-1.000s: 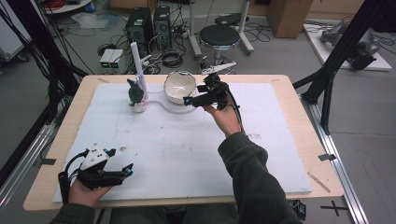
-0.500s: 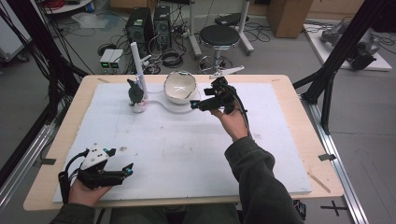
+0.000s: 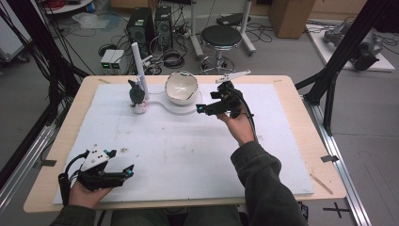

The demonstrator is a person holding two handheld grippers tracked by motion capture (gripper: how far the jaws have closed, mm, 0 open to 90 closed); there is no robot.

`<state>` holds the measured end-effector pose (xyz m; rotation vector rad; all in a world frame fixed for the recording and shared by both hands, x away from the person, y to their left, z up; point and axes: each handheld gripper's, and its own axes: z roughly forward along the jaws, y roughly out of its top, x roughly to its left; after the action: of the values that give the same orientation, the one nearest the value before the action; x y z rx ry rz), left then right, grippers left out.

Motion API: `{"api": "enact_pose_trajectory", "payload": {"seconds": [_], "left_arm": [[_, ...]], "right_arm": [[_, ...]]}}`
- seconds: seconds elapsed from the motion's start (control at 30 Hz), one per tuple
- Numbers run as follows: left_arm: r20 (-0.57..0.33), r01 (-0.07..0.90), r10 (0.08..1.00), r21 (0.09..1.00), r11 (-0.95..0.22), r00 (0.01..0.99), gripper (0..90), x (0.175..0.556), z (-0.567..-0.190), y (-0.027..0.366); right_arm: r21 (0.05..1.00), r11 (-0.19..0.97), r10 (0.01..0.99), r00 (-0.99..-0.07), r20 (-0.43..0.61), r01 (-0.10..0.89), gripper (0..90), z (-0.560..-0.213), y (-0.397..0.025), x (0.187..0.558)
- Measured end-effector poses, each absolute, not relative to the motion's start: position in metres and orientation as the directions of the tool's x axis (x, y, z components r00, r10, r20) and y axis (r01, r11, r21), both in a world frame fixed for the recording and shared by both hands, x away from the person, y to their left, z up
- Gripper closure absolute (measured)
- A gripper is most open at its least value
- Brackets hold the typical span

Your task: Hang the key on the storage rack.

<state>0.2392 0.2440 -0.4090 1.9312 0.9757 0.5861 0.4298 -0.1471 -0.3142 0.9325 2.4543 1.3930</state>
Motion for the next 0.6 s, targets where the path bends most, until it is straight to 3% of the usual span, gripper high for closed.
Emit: {"api": "enact_pose_trajectory", "payload": {"seconds": [0.6], "left_arm": [[0.025, 0.405, 0.813, 0.858, -0.316, 0.582, 18.0, 0.239, -0.409, 0.245]], "right_arm": [[0.826, 0.360, 0.599, -0.786, 0.152, 0.434, 12.2, -0.319, -0.162, 0.419]]}}
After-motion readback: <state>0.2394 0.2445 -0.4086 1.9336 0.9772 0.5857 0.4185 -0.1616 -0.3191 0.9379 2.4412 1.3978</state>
